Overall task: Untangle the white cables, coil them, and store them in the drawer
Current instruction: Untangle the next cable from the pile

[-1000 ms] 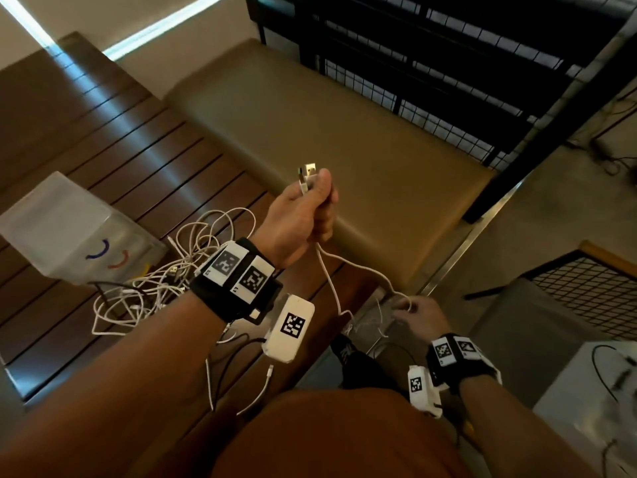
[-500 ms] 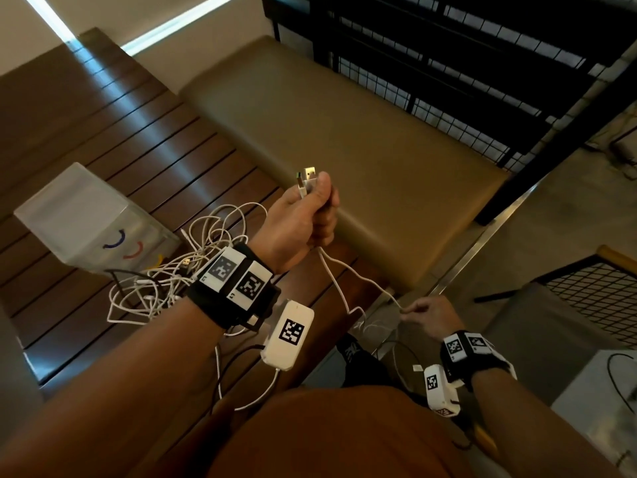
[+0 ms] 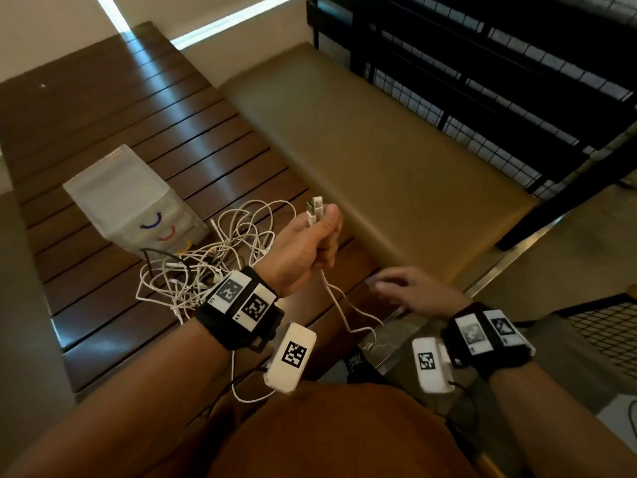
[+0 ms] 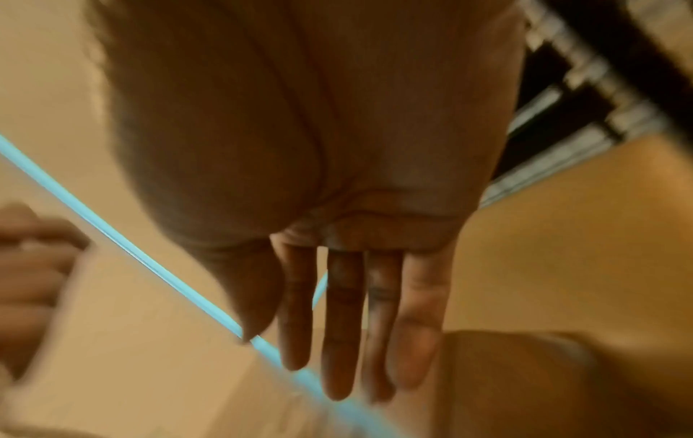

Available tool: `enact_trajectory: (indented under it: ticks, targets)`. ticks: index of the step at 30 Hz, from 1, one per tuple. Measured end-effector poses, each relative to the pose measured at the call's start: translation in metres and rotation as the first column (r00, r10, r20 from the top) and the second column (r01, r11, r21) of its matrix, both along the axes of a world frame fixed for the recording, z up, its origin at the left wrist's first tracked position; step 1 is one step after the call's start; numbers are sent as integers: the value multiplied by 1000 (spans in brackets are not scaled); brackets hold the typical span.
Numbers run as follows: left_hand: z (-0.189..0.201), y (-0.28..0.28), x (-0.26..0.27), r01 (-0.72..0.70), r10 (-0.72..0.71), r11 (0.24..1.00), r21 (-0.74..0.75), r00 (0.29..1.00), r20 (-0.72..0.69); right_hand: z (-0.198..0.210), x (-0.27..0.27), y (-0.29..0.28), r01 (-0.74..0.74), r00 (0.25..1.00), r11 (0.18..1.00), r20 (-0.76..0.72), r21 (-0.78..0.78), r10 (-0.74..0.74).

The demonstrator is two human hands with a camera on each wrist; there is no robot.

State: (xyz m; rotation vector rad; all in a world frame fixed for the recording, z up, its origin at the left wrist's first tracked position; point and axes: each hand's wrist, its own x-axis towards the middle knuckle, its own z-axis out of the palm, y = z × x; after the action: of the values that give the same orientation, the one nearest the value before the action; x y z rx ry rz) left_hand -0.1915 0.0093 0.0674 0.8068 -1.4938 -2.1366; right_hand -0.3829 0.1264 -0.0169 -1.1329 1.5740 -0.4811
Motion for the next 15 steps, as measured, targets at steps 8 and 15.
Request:
enact_trajectory:
  ticks: [8, 15]
  targets:
    - [-5, -28, 47, -443, 481, 853, 277, 873, -84, 9, 109, -78, -126, 866, 992, 488, 9, 105]
    - [-13, -48, 127, -707, 749, 648, 285, 658, -71, -27, 99, -94, -176, 960, 968, 250, 178, 128]
